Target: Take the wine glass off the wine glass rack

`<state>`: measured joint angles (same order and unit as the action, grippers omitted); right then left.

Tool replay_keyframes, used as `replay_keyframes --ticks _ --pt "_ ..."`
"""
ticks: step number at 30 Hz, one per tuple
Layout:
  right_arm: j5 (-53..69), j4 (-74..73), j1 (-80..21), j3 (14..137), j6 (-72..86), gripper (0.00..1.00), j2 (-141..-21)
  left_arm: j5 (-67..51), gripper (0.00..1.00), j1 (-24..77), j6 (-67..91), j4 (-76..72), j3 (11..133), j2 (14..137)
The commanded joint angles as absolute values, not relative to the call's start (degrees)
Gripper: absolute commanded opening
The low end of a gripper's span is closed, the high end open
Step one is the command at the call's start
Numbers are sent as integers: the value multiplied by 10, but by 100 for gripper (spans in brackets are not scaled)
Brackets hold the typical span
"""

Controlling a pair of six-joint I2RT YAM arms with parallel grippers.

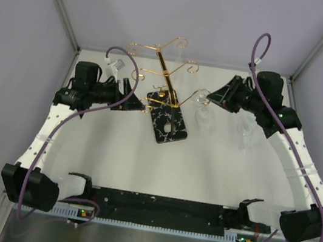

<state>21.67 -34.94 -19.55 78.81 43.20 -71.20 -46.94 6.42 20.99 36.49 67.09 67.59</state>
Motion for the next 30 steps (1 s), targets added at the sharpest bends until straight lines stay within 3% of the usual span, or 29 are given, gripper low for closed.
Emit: replay_keyframes --ticks 1,9,18,23,30 --pt "238 -282 -188 778 454 25 -695 -444 77 62 188 376 677 665" --pt "246 -220 -188 721 484 28 -687 -439 77 62 183 384 677 664" --pt "262 -155 -179 666 524 18 -678 -435 77 62 178 388 674 667" --pt "273 -120 -170 634 549 1 -671 -435 77 62 177 390 673 669" --pt "262 -98 -160 612 570 0 -644 -433 76 62 173 395 673 668"
